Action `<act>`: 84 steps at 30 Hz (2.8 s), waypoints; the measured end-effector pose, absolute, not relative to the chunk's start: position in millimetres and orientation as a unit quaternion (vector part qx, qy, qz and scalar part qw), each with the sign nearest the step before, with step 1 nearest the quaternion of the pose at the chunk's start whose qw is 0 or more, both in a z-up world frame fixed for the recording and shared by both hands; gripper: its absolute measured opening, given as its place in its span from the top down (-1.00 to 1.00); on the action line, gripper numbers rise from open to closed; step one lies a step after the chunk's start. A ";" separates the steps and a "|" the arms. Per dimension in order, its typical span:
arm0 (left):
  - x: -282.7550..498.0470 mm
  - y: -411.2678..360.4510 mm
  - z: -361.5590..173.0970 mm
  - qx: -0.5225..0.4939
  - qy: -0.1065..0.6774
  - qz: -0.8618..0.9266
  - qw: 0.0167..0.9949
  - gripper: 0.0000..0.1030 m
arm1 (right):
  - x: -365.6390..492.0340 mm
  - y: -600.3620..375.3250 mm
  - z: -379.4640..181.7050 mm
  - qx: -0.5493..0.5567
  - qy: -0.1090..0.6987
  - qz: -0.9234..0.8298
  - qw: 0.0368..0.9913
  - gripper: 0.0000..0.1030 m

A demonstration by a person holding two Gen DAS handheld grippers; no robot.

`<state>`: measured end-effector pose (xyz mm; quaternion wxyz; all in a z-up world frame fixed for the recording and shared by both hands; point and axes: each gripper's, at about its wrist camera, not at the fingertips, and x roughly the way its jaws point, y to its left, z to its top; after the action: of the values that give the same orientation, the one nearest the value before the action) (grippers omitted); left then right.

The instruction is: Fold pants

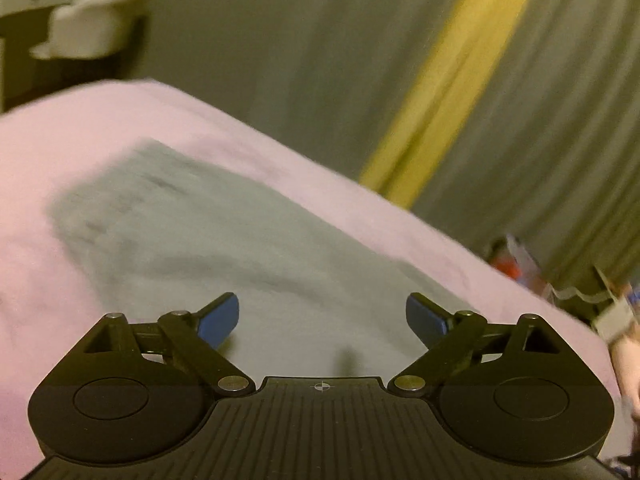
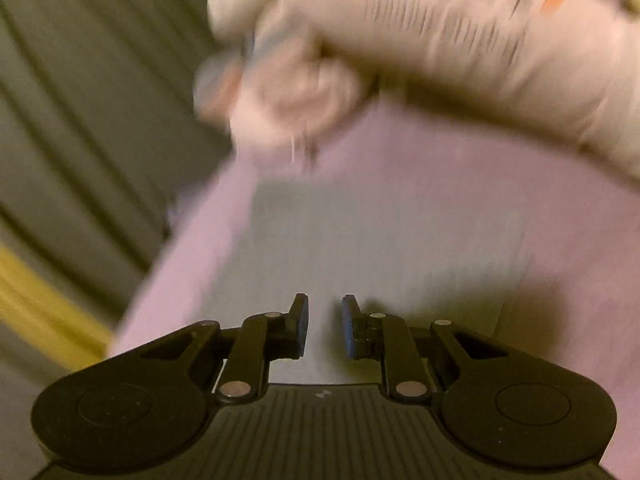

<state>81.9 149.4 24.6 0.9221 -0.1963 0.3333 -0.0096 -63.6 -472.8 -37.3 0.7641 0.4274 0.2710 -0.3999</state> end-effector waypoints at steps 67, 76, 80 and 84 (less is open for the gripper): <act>103.2 80.2 -6.9 -0.082 0.390 -0.011 0.917 -0.73 | -0.9 -394.7 -59.1 0.168 0.288 -0.366 0.869 0.12; 92.5 75.4 -24.6 -0.018 0.358 0.003 0.934 -0.92 | 22.1 -450.4 -34.7 0.157 0.433 -0.263 0.848 0.21; 92.2 71.0 -26.8 -0.004 0.359 0.005 0.933 -0.94 | 38.8 -449.7 -19.7 -0.084 0.551 -0.230 0.797 0.21; 90.8 70.8 -26.7 -0.009 0.362 0.007 0.932 -0.95 | 19.5 -446.6 10.5 -0.237 0.564 -0.215 0.761 -0.01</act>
<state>90.8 70.8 -26.7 0.9320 -0.0088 0.3622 0.0071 19.5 -446.6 10.5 0.7611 -0.2370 0.5641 -0.2153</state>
